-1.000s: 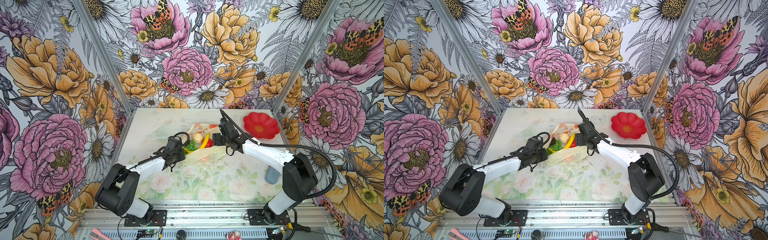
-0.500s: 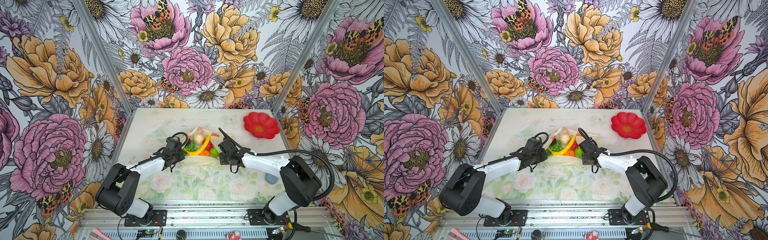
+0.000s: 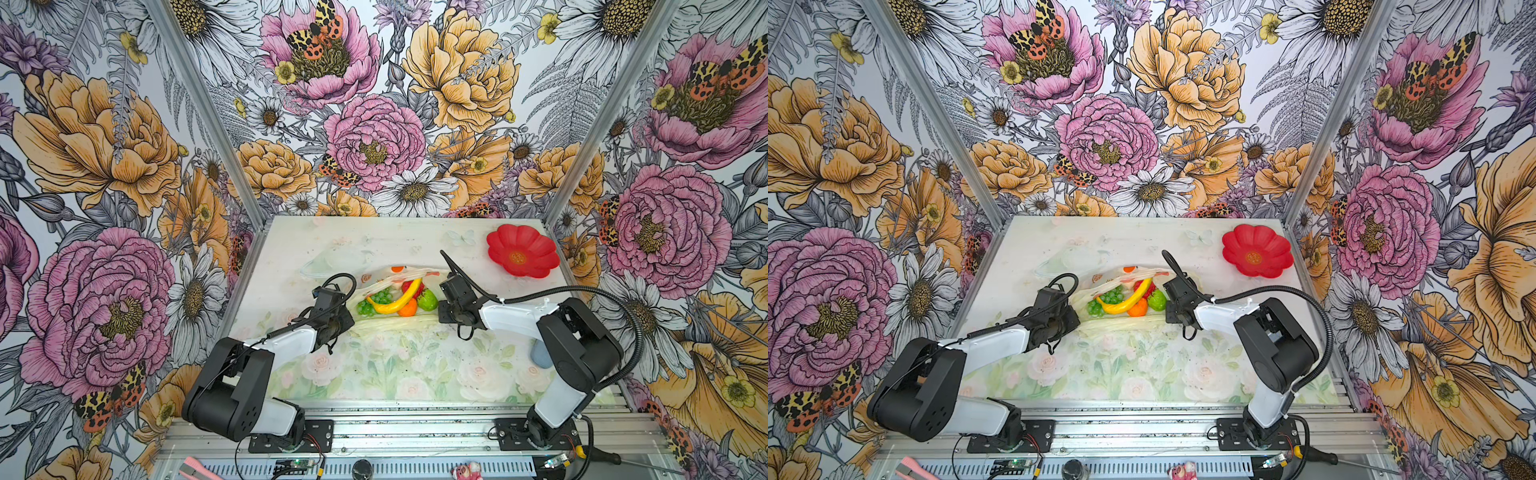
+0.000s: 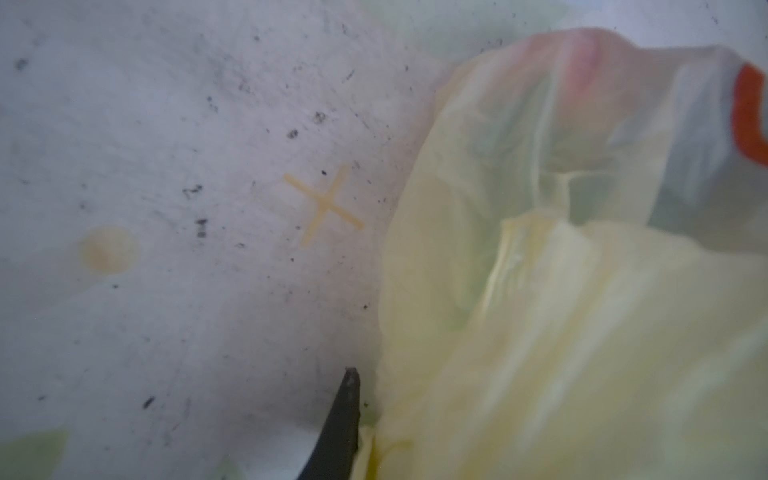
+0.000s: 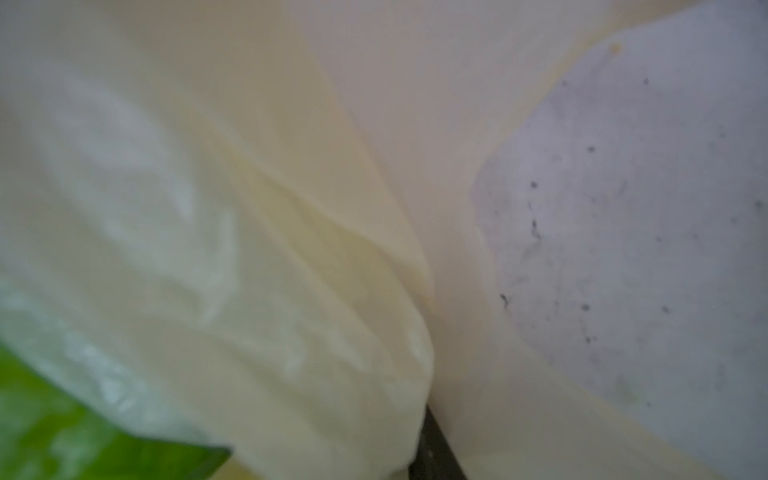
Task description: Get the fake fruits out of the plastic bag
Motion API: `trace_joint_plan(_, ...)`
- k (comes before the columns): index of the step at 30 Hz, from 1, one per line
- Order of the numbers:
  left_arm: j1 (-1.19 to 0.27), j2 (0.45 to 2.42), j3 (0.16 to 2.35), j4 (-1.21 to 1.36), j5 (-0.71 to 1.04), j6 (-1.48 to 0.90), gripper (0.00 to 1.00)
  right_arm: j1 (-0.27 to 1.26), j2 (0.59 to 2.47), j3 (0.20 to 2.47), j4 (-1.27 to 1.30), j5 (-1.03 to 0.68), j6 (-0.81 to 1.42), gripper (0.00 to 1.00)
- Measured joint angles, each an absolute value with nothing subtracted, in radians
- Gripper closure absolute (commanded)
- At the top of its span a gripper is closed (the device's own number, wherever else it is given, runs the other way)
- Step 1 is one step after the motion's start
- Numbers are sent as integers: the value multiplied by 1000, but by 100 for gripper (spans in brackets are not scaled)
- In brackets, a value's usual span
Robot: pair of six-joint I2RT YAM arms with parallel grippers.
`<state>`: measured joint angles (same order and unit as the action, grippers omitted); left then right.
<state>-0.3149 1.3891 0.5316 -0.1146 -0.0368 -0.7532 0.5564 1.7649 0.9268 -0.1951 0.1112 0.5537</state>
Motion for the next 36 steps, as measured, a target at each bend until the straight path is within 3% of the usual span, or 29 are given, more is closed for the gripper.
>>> trace_joint_plan(12,-91,1115,378,-123,-43,-752,84,626,2116,1396,-137,-50,491,66)
trace_joint_plan(18,-72,1151,401,-101,23,-711,87,645,2131,1460,-139,-73,468,47)
trace_joint_plan(26,-74,1213,443,-36,101,-643,90,633,1967,1323,-186,-60,444,27)
trace_joint_plan(36,-112,1139,435,-5,98,-545,91,500,1578,1138,-198,-113,473,24)
